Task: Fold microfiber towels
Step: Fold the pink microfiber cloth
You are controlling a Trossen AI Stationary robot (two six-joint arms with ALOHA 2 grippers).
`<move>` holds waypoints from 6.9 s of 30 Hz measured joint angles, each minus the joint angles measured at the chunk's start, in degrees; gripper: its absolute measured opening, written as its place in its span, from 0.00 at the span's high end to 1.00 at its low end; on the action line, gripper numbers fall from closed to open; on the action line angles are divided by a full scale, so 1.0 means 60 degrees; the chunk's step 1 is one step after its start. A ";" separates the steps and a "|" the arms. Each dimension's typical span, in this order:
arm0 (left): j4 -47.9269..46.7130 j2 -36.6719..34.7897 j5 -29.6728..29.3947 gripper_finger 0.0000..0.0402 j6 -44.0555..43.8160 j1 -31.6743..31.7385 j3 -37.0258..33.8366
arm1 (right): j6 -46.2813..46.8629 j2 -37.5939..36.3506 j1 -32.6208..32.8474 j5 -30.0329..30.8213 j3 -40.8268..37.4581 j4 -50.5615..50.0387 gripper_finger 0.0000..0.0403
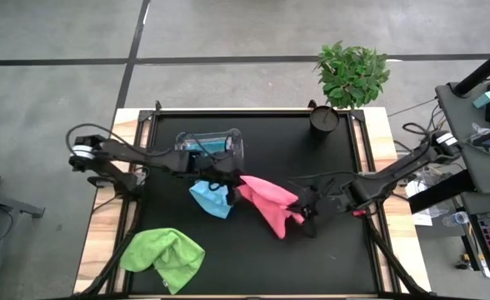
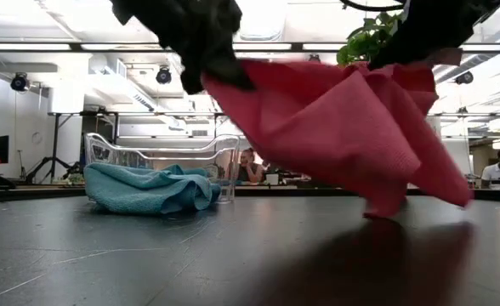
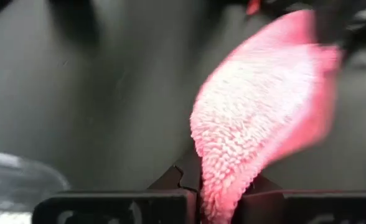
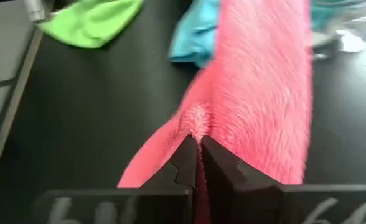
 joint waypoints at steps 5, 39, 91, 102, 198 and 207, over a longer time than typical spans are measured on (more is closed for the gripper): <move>0.0041 -0.0603 0.1069 1.00 -0.0002 -0.0132 -0.0003 | 0.0552 -0.0287 0.0142 0.0266 -0.0184 -0.0371 0.98; 0.0032 0.0746 0.0587 1.00 -0.0528 -0.0288 -0.0243 | 0.1204 0.1634 0.0490 -0.0823 -0.1253 0.0247 0.48; 0.0039 0.0746 0.0558 1.00 -0.0516 -0.0276 -0.0266 | 0.1413 0.2069 0.0474 0.0452 -0.1107 0.0437 0.84; 0.0043 0.0746 0.0561 1.00 -0.0516 -0.0276 -0.0269 | 0.1433 0.1966 0.0474 0.0455 -0.1107 0.0426 0.69; -0.3174 0.0065 0.1527 1.00 0.4189 0.0753 0.3621 | -0.0832 -0.0929 0.0874 0.5917 0.5486 -0.9680 0.98; -0.3512 0.0065 0.1534 1.00 0.4859 0.0699 0.3703 | -0.1235 -0.0921 0.1164 0.5035 0.6092 -0.9884 0.98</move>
